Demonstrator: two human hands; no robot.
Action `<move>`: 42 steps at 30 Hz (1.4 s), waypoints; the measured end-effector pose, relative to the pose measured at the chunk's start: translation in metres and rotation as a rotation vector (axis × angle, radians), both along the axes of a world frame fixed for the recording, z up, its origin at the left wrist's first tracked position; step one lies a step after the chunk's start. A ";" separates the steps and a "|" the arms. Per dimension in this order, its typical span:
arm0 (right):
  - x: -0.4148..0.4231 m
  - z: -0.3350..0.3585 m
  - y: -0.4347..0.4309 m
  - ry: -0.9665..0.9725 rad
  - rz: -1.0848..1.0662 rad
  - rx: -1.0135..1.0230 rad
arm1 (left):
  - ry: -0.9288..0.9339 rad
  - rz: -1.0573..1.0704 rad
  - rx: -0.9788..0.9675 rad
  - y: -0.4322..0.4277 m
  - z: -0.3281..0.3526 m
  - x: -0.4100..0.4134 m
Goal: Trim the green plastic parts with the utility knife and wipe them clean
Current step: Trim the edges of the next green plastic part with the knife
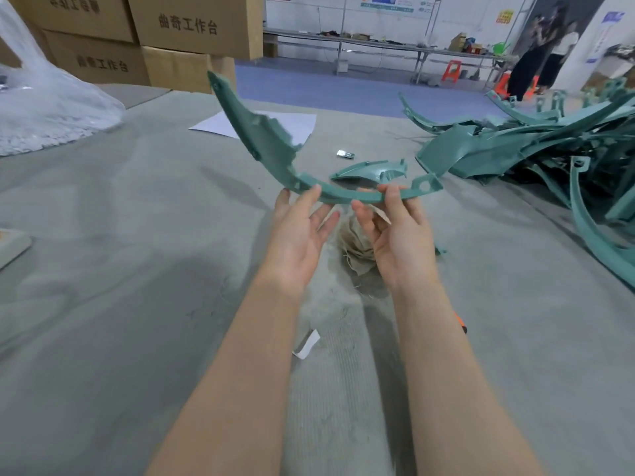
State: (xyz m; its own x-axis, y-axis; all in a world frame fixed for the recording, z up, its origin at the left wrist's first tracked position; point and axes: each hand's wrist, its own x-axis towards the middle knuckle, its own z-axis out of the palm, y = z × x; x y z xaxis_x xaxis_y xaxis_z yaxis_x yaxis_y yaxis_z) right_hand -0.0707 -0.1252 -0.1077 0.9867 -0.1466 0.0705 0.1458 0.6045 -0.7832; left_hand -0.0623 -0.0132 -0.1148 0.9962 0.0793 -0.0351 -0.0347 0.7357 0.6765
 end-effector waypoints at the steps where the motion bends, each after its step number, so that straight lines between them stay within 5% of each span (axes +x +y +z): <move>1: -0.001 0.001 0.002 -0.028 0.031 -0.064 | -0.005 0.012 0.020 -0.002 0.000 0.000; 4: -0.010 0.010 0.002 -0.157 0.248 -0.341 | 0.056 0.065 -0.035 0.002 0.004 0.003; 7: -0.021 0.018 -0.002 -0.219 0.455 -0.826 | 0.216 0.153 -0.064 0.011 0.000 0.009; 13: -0.013 0.018 -0.018 0.083 -0.183 -1.471 | 0.251 0.332 0.185 0.009 -0.004 0.009; 16: -0.009 0.008 -0.022 0.261 -0.115 -1.567 | 0.185 0.308 0.359 0.001 -0.003 0.006; 20: -0.003 -0.001 -0.019 0.239 -0.188 -1.562 | 0.109 0.131 0.410 -0.002 -0.002 -0.002; 24: 0.002 0.003 -0.013 0.096 -0.436 -1.063 | 0.160 0.073 0.362 -0.002 0.001 -0.003; 27: 0.003 0.005 0.000 -0.030 -0.116 -0.822 | 0.160 0.126 0.383 -0.004 0.000 -0.003; 29: 0.004 -0.002 0.004 -0.059 0.070 -1.017 | 0.137 0.194 0.428 -0.003 -0.001 -0.004; 31: 0.006 -0.007 -0.001 -0.026 0.000 -1.240 | 0.142 0.249 0.514 -0.001 0.000 -0.004; 34: 0.006 -0.007 -0.023 0.237 -0.255 -1.460 | 0.129 0.284 0.613 -0.001 0.000 -0.004; 36: 0.004 -0.006 -0.038 0.459 -0.178 -1.598 | 0.108 0.290 0.628 -0.004 0.001 -0.005; 42: 0.002 -0.010 -0.050 0.570 -0.037 -1.656 | 0.200 0.226 0.514 0.005 0.001 -0.008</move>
State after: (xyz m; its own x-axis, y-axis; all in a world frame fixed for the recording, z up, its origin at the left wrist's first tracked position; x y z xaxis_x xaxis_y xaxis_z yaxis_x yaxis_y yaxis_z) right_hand -0.0691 -0.1753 -0.1175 0.9374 -0.3052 -0.1678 -0.3482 -0.8111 -0.4699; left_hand -0.0705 -0.0085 -0.1135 0.9308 0.3451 -0.1210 0.0124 0.3010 0.9536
